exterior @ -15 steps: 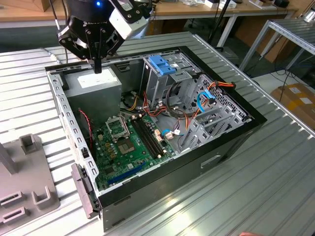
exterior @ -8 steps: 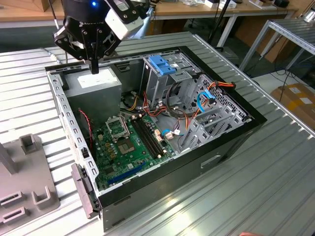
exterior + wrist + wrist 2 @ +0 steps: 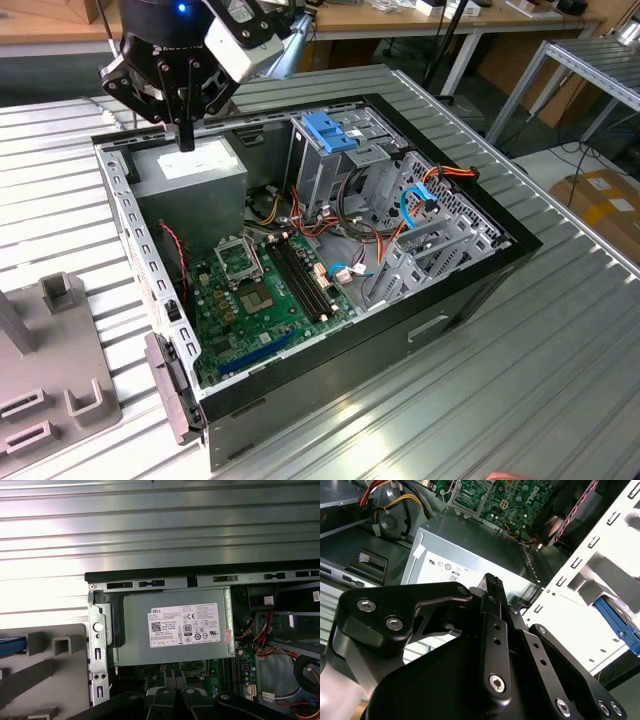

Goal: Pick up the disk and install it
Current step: 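Reach for the disk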

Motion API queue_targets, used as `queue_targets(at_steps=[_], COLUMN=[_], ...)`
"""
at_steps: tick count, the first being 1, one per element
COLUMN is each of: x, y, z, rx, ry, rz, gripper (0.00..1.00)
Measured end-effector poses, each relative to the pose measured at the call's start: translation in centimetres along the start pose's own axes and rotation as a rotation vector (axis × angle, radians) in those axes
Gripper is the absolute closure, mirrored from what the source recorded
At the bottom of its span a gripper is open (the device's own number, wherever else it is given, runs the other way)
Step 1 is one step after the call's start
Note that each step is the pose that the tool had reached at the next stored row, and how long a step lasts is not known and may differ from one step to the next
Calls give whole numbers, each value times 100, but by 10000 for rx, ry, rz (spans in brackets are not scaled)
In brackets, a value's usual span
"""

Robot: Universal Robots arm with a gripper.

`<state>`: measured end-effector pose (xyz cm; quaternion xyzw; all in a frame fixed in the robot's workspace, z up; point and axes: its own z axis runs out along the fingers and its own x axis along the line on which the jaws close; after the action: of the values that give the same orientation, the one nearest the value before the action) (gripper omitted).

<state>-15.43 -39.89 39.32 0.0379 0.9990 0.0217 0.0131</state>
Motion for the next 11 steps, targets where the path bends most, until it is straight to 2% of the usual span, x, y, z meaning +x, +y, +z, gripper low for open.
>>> queue_targets(at_steps=[11], x=[117], y=[-9], z=[-3], rx=[0], ry=[0], rz=[0], gripper=[89])
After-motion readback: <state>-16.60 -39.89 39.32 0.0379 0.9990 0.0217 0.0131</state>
